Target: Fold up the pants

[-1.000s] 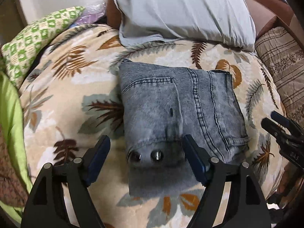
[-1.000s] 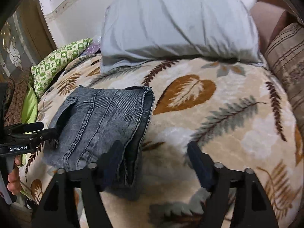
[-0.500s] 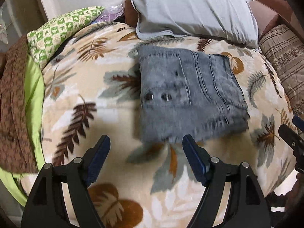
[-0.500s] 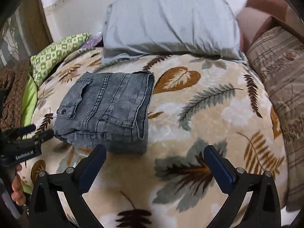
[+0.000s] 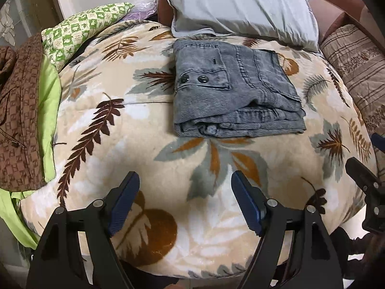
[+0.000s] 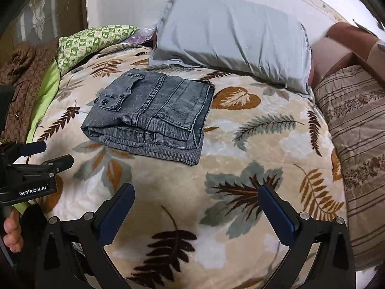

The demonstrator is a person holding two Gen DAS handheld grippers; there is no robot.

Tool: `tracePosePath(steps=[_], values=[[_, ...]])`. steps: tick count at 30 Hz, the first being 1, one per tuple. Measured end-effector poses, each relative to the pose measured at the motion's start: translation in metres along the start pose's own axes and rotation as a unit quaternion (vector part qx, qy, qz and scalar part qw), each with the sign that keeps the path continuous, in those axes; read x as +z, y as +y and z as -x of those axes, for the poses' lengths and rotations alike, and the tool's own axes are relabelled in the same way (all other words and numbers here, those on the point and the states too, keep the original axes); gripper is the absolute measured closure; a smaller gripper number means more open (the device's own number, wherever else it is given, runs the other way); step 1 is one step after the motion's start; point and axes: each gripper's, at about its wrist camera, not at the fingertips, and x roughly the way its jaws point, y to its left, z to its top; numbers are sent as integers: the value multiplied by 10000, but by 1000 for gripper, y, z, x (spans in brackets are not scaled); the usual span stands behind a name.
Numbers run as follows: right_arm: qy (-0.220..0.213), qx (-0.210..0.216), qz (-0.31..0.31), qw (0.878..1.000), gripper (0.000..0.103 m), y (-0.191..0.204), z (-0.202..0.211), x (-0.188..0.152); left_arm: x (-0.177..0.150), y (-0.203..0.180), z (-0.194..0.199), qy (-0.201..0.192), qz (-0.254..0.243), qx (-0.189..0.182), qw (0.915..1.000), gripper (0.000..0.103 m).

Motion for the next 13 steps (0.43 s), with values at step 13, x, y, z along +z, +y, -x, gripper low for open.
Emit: tracePosePath(steps=[13], values=[[103, 78, -500, 9987, 0, -26, 1, -9, 0, -16, 16, -216, -282, -202, 9992, 21]])
